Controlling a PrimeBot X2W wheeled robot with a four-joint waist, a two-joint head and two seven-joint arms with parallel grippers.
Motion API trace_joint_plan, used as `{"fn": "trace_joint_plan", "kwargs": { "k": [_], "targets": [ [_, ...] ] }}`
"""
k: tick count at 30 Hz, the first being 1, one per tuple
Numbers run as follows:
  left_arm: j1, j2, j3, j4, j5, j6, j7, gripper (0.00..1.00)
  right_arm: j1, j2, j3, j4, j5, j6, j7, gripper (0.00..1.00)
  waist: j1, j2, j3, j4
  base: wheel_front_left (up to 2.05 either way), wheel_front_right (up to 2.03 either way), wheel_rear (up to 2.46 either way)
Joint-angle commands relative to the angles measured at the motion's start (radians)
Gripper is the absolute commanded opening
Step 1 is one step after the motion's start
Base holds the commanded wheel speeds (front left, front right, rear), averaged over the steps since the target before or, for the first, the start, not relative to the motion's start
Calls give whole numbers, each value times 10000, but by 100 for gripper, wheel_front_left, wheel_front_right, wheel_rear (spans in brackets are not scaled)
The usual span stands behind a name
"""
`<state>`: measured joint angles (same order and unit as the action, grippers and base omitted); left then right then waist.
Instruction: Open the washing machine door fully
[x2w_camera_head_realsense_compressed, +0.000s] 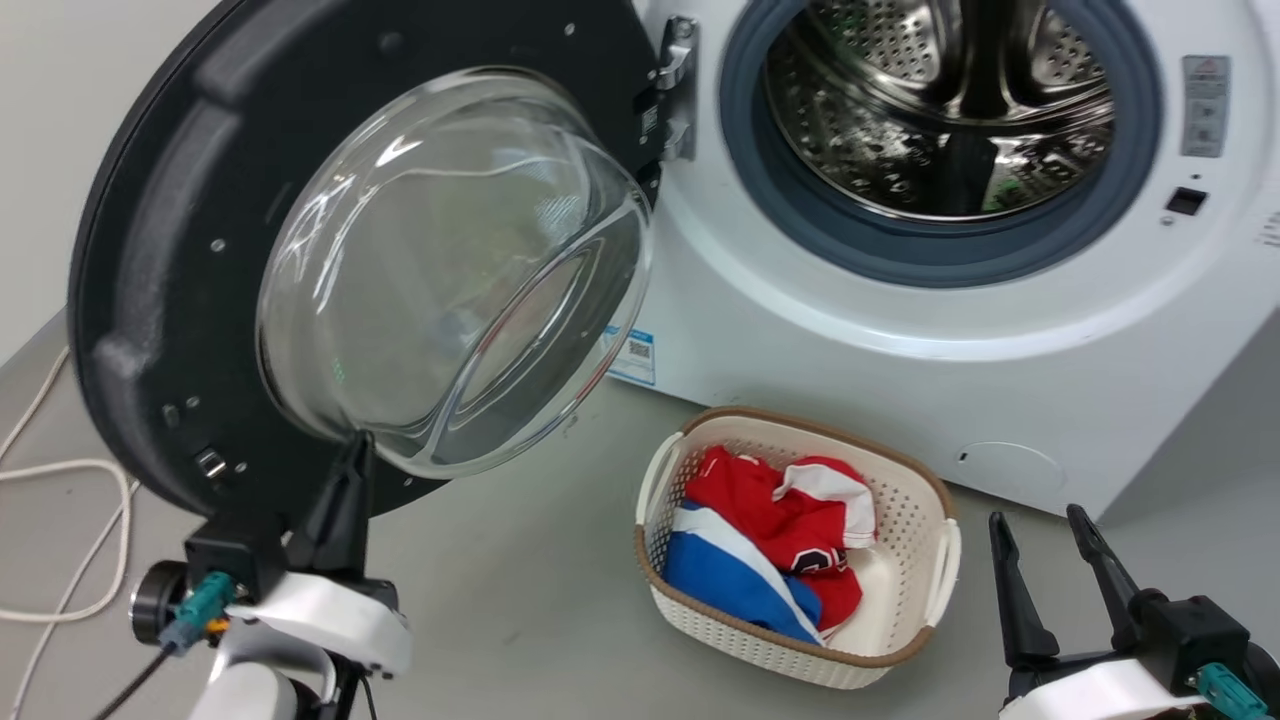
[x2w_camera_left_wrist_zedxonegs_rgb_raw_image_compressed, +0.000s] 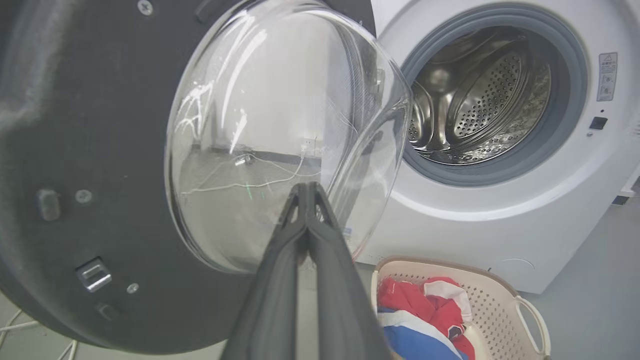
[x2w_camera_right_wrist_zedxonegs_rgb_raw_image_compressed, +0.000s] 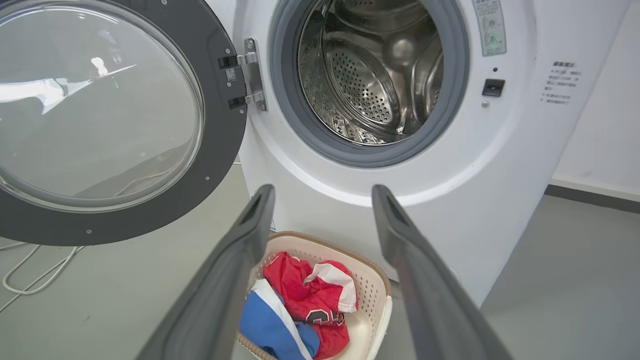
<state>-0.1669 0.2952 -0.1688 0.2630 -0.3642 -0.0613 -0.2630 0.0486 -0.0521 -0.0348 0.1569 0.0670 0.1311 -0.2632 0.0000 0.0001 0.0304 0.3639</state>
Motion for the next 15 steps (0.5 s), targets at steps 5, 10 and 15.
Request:
{"fn": "trace_joint_plan", "kwargs": {
  "k": [5, 10, 15],
  "targets": [
    [671, -286, -200, -447, 194, 87, -25, 0, 153, 30, 91, -150, -261, -7, -23, 100, 0, -1, -425, -806, 0, 0, 0],
    [1316, -674, -229, -911, 341, 47, -25, 0, 218, 22, 26, -304, -185, -8, -21, 100, 0, -1, -575, -1556, 0, 0, 0],
    [1747, -1114, 79, -1254, 684, 159, -24, 100, 254, 25, -84, -420, -165, -8, -21, 100, 0, -1, -558, -2306, 0, 0, 0]
  ]
}}
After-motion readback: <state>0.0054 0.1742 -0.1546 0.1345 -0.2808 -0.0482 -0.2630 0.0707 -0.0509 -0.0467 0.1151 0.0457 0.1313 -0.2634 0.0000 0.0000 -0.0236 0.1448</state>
